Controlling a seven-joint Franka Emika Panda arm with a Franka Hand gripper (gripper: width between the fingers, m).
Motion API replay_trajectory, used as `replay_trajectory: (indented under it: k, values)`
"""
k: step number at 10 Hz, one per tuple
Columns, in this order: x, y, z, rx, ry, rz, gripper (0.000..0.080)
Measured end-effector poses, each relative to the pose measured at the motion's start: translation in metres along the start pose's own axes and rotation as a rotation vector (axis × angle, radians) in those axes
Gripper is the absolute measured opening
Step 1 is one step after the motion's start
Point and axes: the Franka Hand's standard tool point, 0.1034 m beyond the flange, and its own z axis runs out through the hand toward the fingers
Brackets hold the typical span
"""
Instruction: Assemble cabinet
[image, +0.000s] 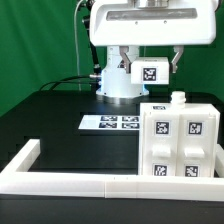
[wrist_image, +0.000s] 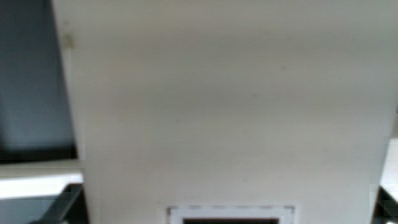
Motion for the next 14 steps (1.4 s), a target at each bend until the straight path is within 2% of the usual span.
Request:
replay_trajectory:
  k: [3, 7, 9, 14]
  values:
    - [0.001, 0.0, 0.003, -0.001, 0.011, -0.01, 0.0541]
    - [0.02, -0.03, 0.008, -0.01, 0.058, -0.09, 0.0541]
    - [0.02, -0.039, 0.015, -0.012, 0.051, -0.104, 0.0541]
    - [0.026, -0.037, 0.015, -0.011, 0.071, -0.109, 0.0541]
